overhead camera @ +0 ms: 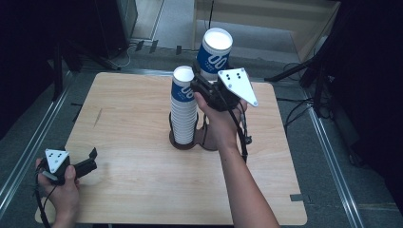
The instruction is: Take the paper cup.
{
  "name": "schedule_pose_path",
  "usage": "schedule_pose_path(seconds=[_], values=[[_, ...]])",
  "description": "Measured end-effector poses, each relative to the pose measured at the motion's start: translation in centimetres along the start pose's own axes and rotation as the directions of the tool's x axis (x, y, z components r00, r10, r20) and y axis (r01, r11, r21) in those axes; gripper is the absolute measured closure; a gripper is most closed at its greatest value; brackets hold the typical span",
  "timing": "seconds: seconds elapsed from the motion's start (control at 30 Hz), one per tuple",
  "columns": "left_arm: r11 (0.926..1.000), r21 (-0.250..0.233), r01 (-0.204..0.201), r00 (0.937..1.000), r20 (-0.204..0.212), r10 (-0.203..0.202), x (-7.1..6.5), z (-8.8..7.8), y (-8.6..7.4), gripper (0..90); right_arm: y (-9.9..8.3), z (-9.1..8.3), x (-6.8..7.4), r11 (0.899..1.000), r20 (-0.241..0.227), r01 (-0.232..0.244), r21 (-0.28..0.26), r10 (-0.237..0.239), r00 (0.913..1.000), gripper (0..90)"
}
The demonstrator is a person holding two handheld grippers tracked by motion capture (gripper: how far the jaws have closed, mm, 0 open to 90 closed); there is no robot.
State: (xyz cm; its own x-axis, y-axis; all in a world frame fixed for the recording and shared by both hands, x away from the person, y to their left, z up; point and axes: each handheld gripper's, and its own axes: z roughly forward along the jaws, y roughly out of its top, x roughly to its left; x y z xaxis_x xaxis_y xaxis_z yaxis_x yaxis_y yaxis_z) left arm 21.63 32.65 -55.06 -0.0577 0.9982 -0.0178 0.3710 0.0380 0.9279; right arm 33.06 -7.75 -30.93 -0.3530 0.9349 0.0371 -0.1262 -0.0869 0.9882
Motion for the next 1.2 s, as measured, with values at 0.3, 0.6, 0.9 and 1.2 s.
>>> schedule_pose_path(seconds=[0.3, 0.6, 0.9, 1.2], values=[[1.0000, -0.001, -0.002, 1.0000, 0.000, 0.002, -0.1, 0.0, 0.0, 0.0, -1.5, -1.5, -2.6, 0.999, 0.050, 0.011, 0.041, -0.013, 0.9987, 21.3], [1.0000, -0.002, 0.008, 1.0000, 0.006, -0.008, -0.1, 0.0, 0.0, 0.0, -3.7, -3.3, -4.5, 0.998, 0.070, -0.006, 0.063, 0.002, 0.9976, 21.2], [1.0000, -0.003, -0.007, 0.9998, 0.021, 0.007, -0.3, 0.1, 0.0, 0.0, -6.6, -5.8, -5.6, 0.995, 0.090, -0.009, 0.101, 0.000, 0.9959, 21.2], [1.0000, 0.004, -0.001, 0.9958, 0.091, 0.000, -0.6, 0.2, 0.4, 0.0, -9.0, -8.1, -5.6, 0.989, 0.082, 0.015, 0.145, -0.027, 0.9963, 21.3]])
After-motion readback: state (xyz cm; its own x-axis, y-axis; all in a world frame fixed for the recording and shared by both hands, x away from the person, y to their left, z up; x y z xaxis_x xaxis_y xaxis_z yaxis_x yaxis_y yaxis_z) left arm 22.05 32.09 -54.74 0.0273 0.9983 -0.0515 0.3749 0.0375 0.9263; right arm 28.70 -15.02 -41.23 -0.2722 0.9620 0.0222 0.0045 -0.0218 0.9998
